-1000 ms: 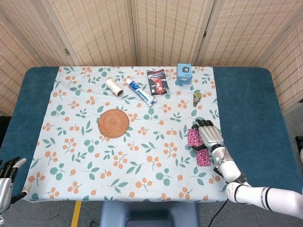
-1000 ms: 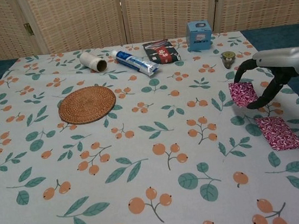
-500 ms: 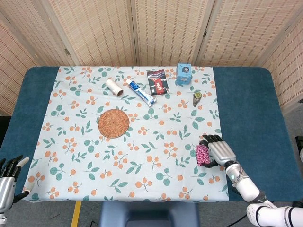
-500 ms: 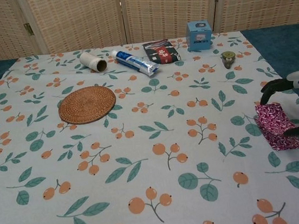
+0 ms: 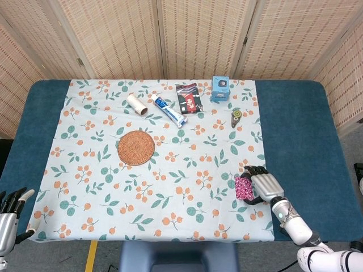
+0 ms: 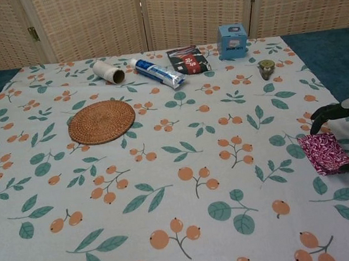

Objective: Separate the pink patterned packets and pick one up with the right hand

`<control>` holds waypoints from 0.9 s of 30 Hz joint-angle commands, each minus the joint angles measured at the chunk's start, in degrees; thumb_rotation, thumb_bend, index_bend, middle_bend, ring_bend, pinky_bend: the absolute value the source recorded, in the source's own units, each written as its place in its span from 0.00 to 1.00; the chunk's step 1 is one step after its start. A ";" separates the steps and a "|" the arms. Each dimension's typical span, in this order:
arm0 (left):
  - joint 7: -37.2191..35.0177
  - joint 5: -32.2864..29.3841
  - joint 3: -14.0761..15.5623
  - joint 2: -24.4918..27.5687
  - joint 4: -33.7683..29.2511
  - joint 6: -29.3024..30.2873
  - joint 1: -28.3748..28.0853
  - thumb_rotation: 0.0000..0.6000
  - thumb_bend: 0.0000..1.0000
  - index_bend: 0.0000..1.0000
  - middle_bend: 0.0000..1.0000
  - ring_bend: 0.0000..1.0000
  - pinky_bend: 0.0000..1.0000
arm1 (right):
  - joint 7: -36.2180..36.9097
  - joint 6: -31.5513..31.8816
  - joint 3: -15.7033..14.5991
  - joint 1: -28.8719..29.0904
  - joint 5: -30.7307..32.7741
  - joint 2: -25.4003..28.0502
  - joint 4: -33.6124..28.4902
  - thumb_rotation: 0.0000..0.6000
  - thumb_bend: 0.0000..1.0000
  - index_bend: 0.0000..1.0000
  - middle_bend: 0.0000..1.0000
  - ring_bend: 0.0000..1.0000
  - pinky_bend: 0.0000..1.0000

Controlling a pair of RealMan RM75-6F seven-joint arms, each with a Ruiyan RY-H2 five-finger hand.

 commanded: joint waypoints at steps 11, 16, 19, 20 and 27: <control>-0.24 -0.23 -0.02 -0.09 0.35 -0.17 0.01 1.00 0.33 0.19 0.14 0.15 0.00 | 0.26 -0.54 0.86 -0.39 -1.08 -0.45 0.67 0.81 0.26 0.17 0.09 0.00 0.00; -0.18 -0.13 -0.04 -0.10 0.31 -0.14 -0.04 1.00 0.33 0.19 0.14 0.15 0.00 | 0.49 -0.47 1.04 -0.74 -1.35 -0.16 0.39 0.81 0.27 0.15 0.09 0.00 0.00; -0.22 -0.16 -0.15 0.00 0.23 -0.04 -0.05 1.00 0.33 0.19 0.14 0.15 0.00 | 1.36 0.70 1.49 -1.34 -2.35 0.99 -0.71 0.81 0.27 0.14 0.09 0.00 0.00; -0.23 -0.21 -0.19 0.04 0.20 -0.03 -0.06 1.00 0.33 0.19 0.14 0.15 0.00 | 1.87 1.51 1.75 -1.70 -2.87 1.59 -1.22 0.81 0.27 0.14 0.09 0.00 0.00; 0.11 -0.70 -0.56 0.06 -0.08 -0.50 -0.38 1.00 0.33 0.19 0.14 0.15 0.00 | 5.82 12.78 1.62 -7.45 -12.07 7.65 -4.58 0.82 0.27 0.14 0.10 0.00 0.00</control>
